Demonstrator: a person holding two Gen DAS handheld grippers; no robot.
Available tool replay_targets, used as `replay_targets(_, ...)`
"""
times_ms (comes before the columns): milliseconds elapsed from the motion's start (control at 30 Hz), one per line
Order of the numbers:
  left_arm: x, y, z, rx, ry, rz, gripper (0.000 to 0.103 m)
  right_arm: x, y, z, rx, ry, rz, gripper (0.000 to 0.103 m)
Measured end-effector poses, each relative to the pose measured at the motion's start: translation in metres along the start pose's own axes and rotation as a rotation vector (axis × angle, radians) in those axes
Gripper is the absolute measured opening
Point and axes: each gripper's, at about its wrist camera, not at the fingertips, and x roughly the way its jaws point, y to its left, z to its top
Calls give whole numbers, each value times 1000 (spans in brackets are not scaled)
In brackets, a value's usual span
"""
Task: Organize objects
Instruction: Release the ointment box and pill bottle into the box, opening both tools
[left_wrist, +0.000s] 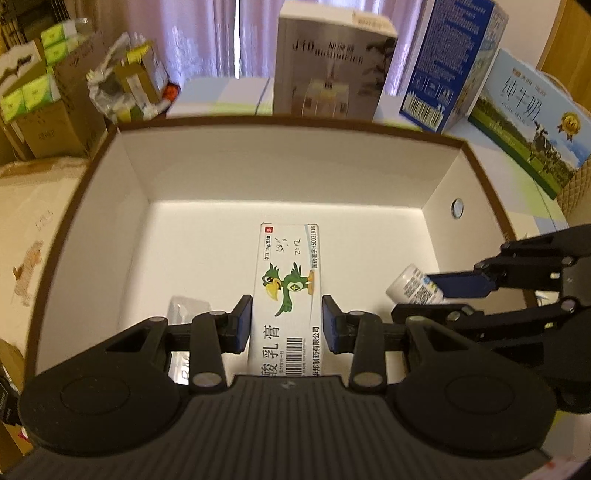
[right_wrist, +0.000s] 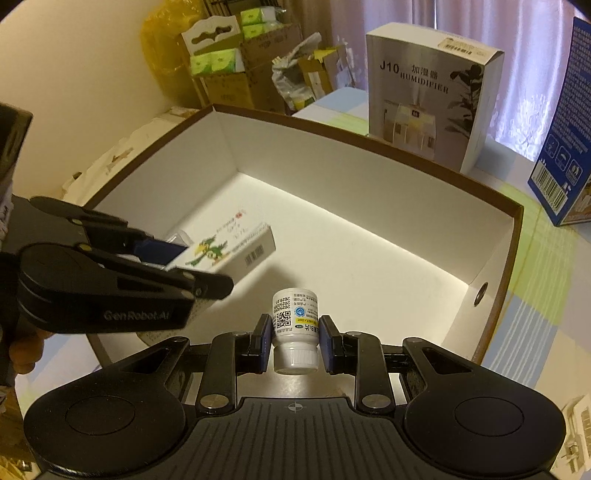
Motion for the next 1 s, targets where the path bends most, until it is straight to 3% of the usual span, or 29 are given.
replay_targets(167,14,6,-2,-2,59,-17,34,5,0,1,2,15,-2,24)
replay_targets(233,16,7,-1,3,70,-28,47,6,1,1,2,19,-7,24)
replay_targets(400,14,10,-1,10,60,-26,52,6,2,0,12,9,-3,24)
replay_targets(433,13,10,-1,15,56,-20,54,7,3,1,14,8,-11,25)
replay_targets(567,4,12,-1,24,36,2,67,-1,5,-1,20,-41,-41,52)
replay_targets(1000,-49,13,-14,37,-60,87,94,-62,18,-31,80,-144,-35,55)
